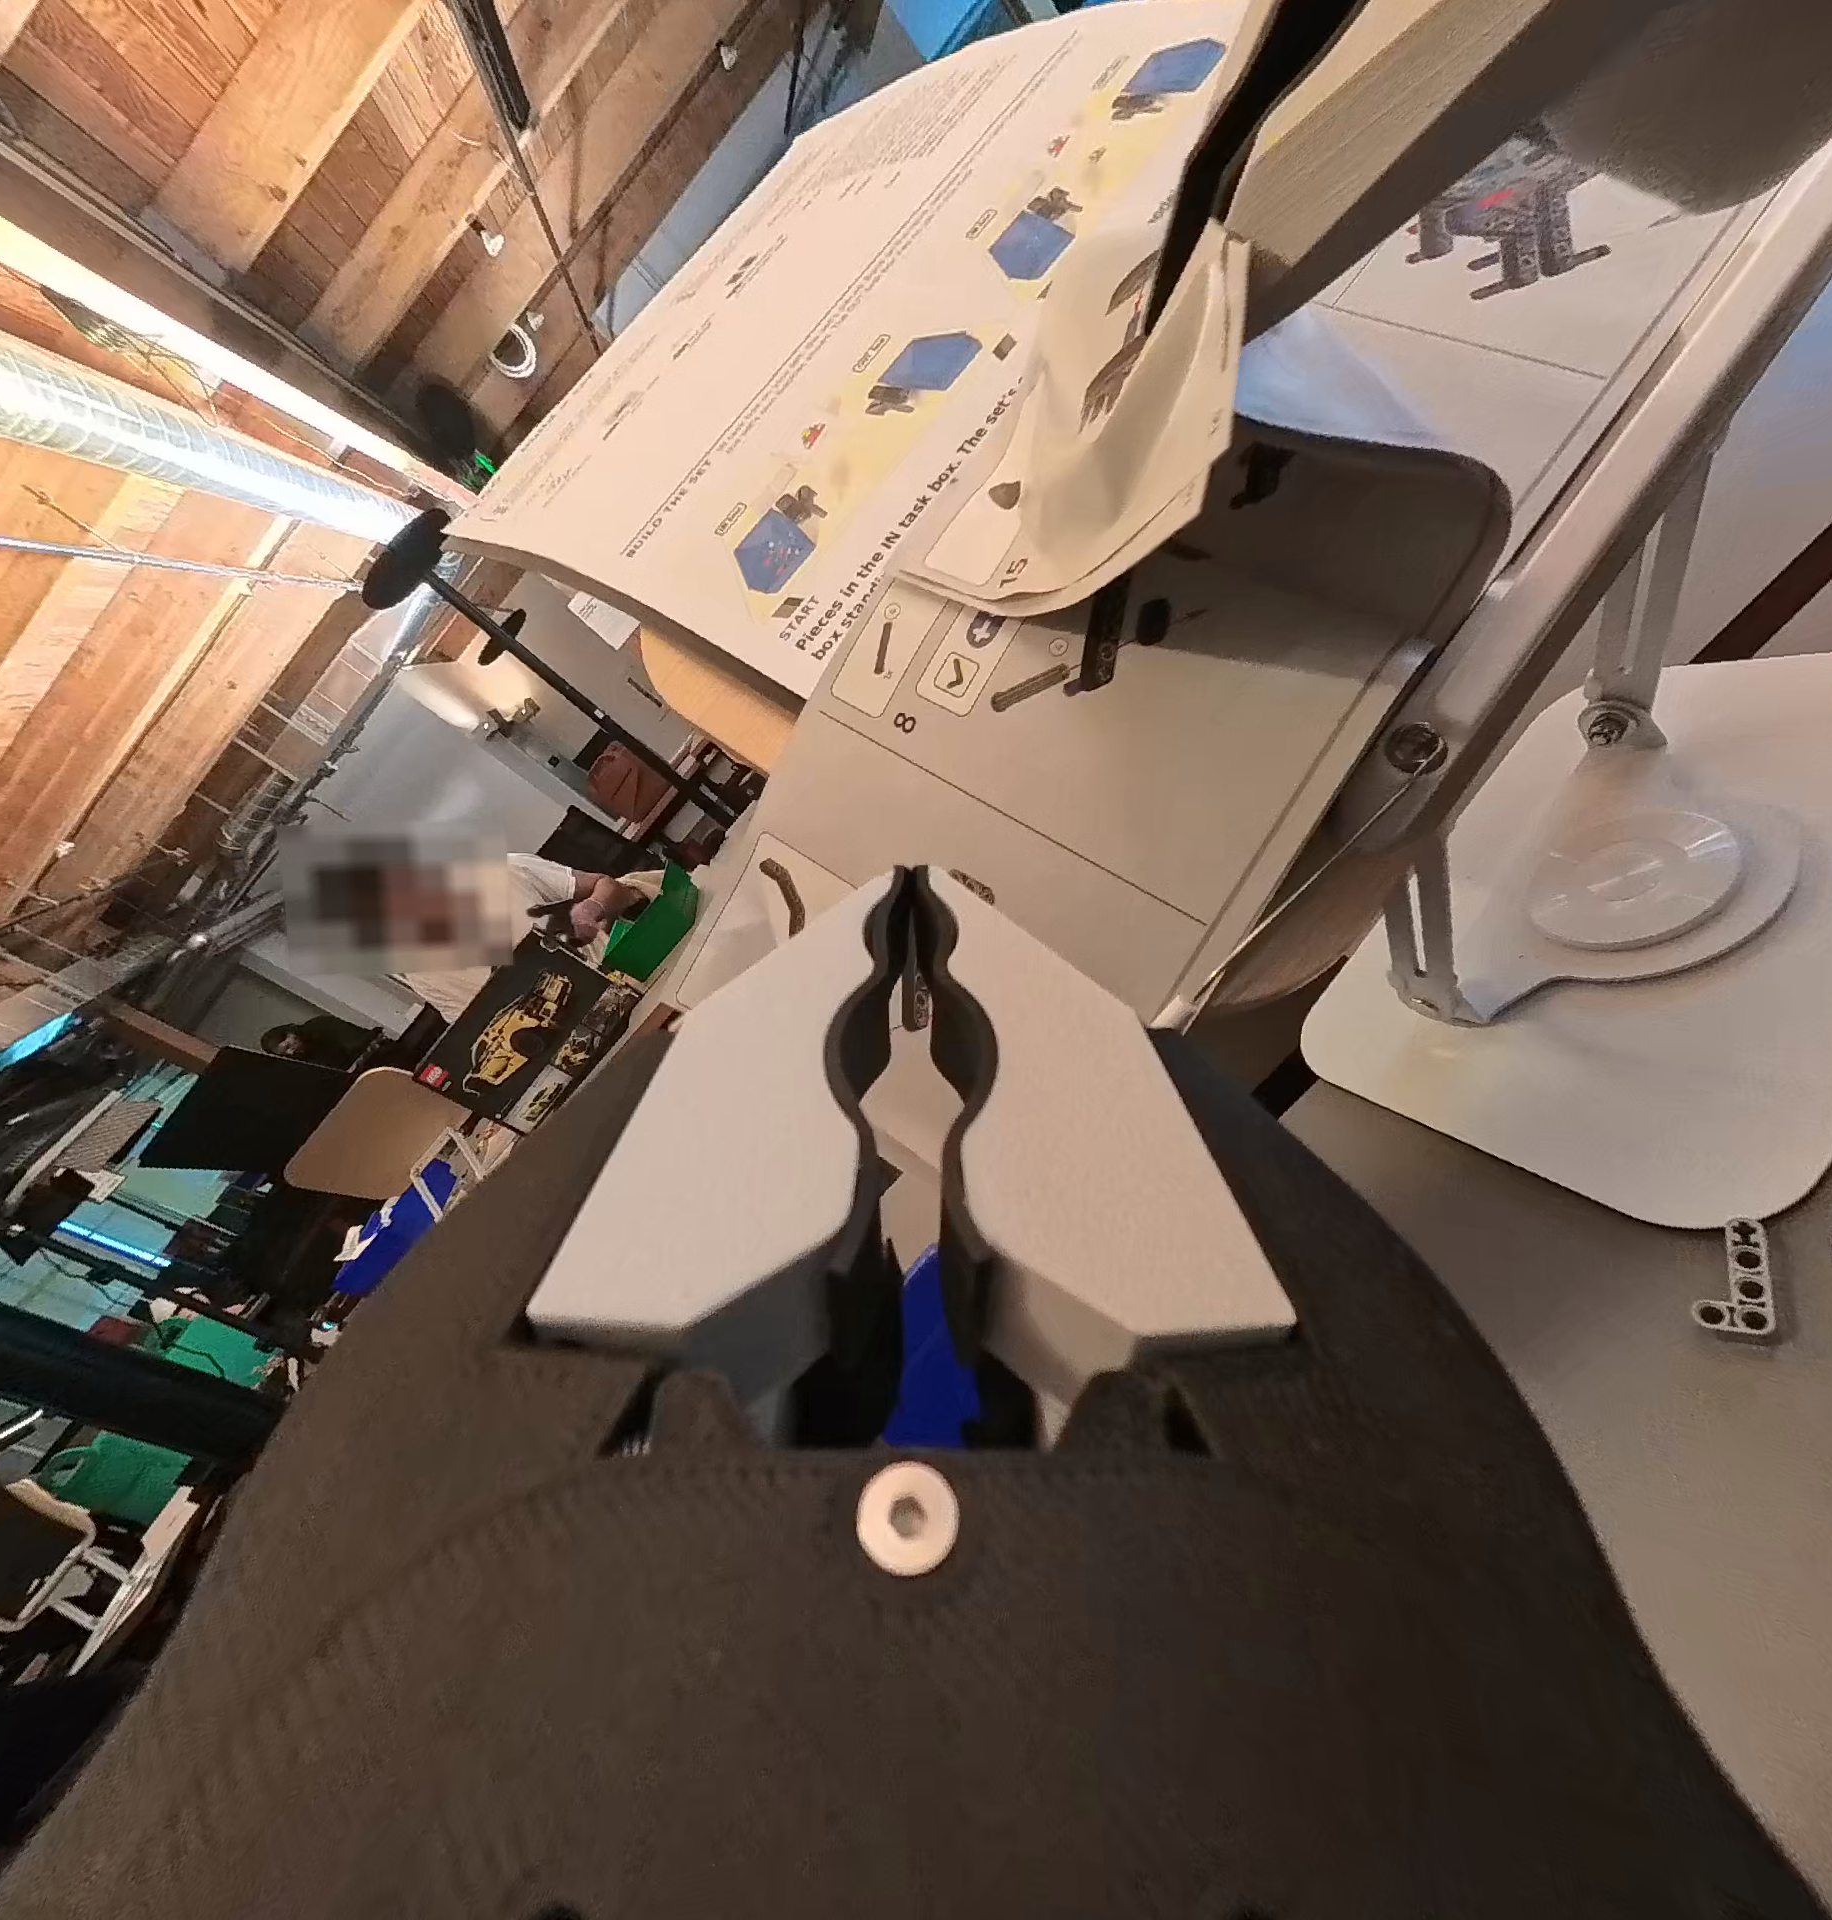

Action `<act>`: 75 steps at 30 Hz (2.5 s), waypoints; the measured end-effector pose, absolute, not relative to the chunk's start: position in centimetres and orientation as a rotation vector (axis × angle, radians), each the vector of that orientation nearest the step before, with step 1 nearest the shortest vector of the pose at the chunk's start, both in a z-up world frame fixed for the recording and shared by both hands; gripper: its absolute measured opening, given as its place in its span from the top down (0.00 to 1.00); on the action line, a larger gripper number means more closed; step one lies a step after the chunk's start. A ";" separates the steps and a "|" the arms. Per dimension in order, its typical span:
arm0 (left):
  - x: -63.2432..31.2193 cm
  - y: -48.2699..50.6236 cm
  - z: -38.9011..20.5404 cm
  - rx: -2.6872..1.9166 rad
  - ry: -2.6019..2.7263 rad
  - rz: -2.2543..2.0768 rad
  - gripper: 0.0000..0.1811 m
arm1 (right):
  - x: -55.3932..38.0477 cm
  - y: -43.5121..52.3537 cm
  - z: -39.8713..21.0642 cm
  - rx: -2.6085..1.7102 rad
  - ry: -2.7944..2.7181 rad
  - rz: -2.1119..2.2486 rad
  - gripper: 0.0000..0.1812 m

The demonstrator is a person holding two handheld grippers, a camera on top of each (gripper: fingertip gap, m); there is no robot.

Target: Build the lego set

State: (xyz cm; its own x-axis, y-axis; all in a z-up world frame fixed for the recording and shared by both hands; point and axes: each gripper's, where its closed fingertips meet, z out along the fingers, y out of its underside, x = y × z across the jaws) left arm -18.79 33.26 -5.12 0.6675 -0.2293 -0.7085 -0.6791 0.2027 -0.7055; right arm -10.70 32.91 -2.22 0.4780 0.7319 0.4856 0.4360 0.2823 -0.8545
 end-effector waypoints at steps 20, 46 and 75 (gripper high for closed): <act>-18.0 34.2 -7.7 -1.456 0.879 0.288 0.94 | -3.9 34.1 -0.3 -1.434 -0.973 0.321 0.99; 1.1 31.2 -3.1 -1.248 0.956 -0.581 0.77 | -0.1 34.3 -3.2 -1.537 -0.979 0.356 1.00; -7.3 33.6 -1.8 -1.398 0.707 -0.751 1.00 | 3.4 34.3 0.1 -1.451 -0.867 0.063 0.86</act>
State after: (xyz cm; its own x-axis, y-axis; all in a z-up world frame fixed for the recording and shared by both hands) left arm -7.35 33.57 -1.84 0.5891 -0.8081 0.0042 0.0442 0.0270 -0.9987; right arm 3.42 34.29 0.14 0.7040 0.5298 0.4730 0.4554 0.1742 -0.8730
